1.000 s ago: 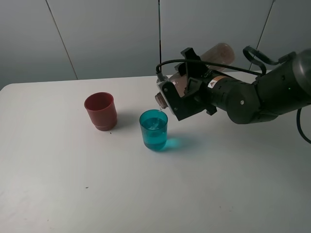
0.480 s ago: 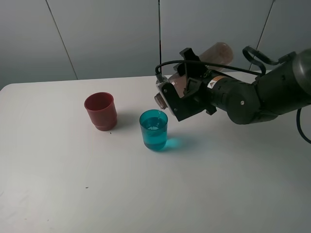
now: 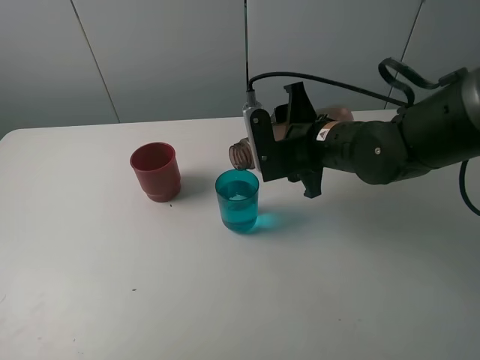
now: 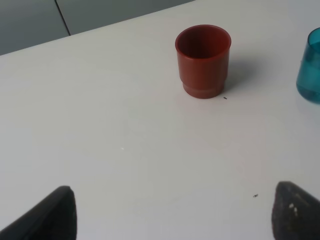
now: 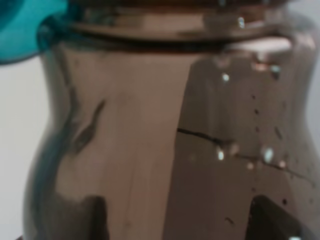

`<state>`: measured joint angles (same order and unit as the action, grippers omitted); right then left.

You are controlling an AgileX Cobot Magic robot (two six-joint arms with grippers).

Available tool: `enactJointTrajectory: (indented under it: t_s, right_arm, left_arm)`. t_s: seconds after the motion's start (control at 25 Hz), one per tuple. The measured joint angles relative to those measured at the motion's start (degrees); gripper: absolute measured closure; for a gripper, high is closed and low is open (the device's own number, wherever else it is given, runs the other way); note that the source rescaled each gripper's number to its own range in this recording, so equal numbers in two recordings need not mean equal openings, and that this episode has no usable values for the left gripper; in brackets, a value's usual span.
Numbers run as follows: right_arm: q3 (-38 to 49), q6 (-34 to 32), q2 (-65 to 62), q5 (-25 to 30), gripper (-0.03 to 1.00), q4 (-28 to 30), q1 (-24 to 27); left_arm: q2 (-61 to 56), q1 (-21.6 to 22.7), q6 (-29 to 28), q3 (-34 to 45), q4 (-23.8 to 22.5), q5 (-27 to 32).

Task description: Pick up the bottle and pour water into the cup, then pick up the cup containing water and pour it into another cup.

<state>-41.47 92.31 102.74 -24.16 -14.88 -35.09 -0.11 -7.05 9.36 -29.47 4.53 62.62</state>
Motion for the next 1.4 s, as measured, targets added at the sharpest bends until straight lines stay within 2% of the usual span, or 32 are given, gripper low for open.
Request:
enactJointTrajectory:
  t_s: [0.12,0.36,0.44,0.52,0.64,0.8,1.0,1.24,1.4]
  right_arm:
    - [0.0,-19.3,-0.5,0.7,0.97,8.5,2.2]
    - [0.0,-68.4,-0.9,-2.8,0.97,32.6,11.4]
    - [0.0,-79.6,-0.9,-5.0,0.97,38.6,15.2]
    - [0.0,-86.5,-0.9,-6.6,0.97,40.7,18.3]
    - [0.1,-91.7,-0.6,-9.1,0.97,41.4,22.7]
    - [1.3,-93.6,2.5,-17.1,0.97,40.3,26.5]
    - [1.6,-94.4,7.1,-21.0,0.97,39.0,27.0]
    - [1.6,-94.4,11.0,-29.6,0.97,38.9,27.0]
    - [1.6,-94.1,12.2,-31.7,0.97,37.2,27.0]
  left_arm:
    - [0.0,0.0,0.0,0.0,0.0,0.0]
    - [0.0,0.0,0.0,0.0,0.0,0.0]
    - [0.0,0.0,0.0,0.0,0.0,0.0]
    - [0.0,0.0,0.0,0.0,0.0,0.0]
    - [0.0,0.0,0.0,0.0,0.0,0.0]
    - [0.0,0.0,0.0,0.0,0.0,0.0]
    - [0.0,0.0,0.0,0.0,0.0,0.0]
    - [0.0,0.0,0.0,0.0,0.0,0.0]
    - [0.0,0.0,0.0,0.0,0.0,0.0]
